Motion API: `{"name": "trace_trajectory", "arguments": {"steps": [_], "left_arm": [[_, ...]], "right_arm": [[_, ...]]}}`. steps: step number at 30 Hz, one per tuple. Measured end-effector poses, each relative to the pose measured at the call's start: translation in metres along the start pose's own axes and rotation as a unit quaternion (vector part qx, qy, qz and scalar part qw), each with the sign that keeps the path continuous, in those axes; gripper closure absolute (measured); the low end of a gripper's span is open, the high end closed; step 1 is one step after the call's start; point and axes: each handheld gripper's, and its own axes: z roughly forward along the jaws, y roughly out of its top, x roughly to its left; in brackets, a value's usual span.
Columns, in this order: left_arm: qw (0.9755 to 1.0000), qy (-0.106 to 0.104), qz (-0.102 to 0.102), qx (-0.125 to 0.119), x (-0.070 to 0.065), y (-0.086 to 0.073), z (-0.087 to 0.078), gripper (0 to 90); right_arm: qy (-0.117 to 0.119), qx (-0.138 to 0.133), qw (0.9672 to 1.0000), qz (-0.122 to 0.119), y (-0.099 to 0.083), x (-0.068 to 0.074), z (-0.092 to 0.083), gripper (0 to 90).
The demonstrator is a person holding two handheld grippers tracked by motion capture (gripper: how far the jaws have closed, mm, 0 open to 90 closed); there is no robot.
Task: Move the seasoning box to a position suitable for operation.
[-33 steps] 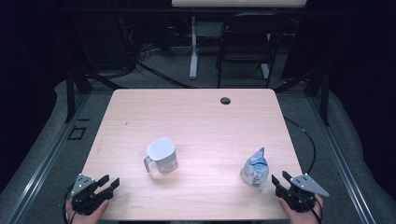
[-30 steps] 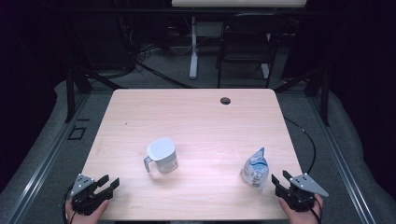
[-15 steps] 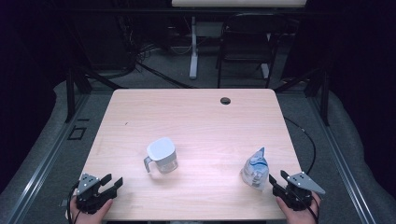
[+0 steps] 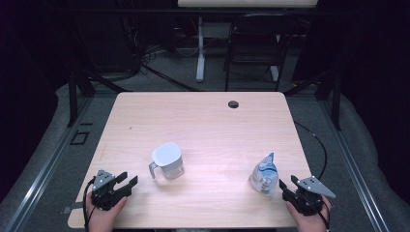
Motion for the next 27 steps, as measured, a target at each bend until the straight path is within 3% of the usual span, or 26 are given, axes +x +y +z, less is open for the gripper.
{"name": "trace_trajectory", "arguments": {"steps": [7, 9, 17, 22, 27], "left_arm": [[0.9999, -0.012, 0.01, 0.006, -0.007, 0.002, 0.013, 51.2], [0.9998, -0.018, 0.0, 0.004, -0.009, 0.002, 0.014, 51.1], [0.9995, -0.024, 0.018, -0.007, -0.023, 0.006, 0.008, 51.1], [0.9989, -0.029, 0.037, -0.01, -0.034, 0.011, 0.014, 50.1], [0.9989, -0.026, 0.039, -0.003, -0.038, 0.016, 0.023, 50.6]], "right_arm": [[-0.005, 0.002, 0.9999, 0.012, 0.001, -0.007, 0.005, 50.7], [0.0, 0.001, 0.9996, 0.027, 0.001, -0.009, 0.006, 50.6], [-0.002, 0.004, 0.9998, 0.021, -0.003, -0.01, 0.001, 50.7], [-0.005, 0.001, 0.9999, 0.014, -0.005, -0.009, -0.002, 50.7], [-0.002, 0.001, 0.9999, 0.017, -0.008, -0.009, -0.006, 50.7]]}}
